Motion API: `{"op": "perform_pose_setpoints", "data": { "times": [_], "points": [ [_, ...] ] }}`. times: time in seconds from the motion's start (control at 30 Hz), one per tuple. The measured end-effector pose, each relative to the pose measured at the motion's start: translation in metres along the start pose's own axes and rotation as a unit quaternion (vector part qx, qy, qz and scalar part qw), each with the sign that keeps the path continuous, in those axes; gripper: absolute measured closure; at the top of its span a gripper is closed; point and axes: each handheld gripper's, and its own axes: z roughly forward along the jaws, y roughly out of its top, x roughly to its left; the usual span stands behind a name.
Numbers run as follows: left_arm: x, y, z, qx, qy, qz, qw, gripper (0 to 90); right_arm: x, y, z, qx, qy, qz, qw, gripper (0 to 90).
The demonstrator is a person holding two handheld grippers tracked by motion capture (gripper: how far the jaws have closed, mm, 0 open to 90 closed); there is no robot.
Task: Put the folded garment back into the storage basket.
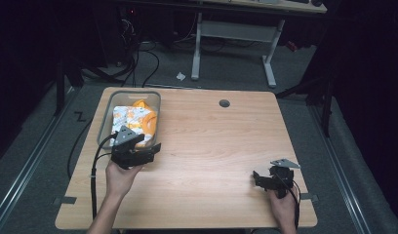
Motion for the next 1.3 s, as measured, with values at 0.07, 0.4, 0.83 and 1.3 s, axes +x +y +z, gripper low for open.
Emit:
{"op": "perform_pose_setpoints", "data": {
  "times": [0.07,0.4,0.83,1.3],
  "points": [
    [-0.001,0.000,0.000,0.000,-0.003,-0.001,1.0000,28.7,0.000,0.000,0.000,0.000,0.000,0.000,1.0000,7.4],
    [-0.008,-0.004,-0.001,0.005,-0.013,0.001,0.9999,28.6,0.000,0.000,0.000,0.000,0.000,0.000,1.0000,7.4],
    [-0.011,-0.013,0.001,0.012,-0.016,-0.002,0.9998,28.6,0.000,0.000,0.000,0.000,0.000,0.000,1.0000,7.4],
    [-0.014,-0.024,0.005,0.025,-0.012,-0.001,0.9996,28.6,0.000,0.000,0.000,0.000,0.000,0.000,1.0000,7.4]
  ]
}}
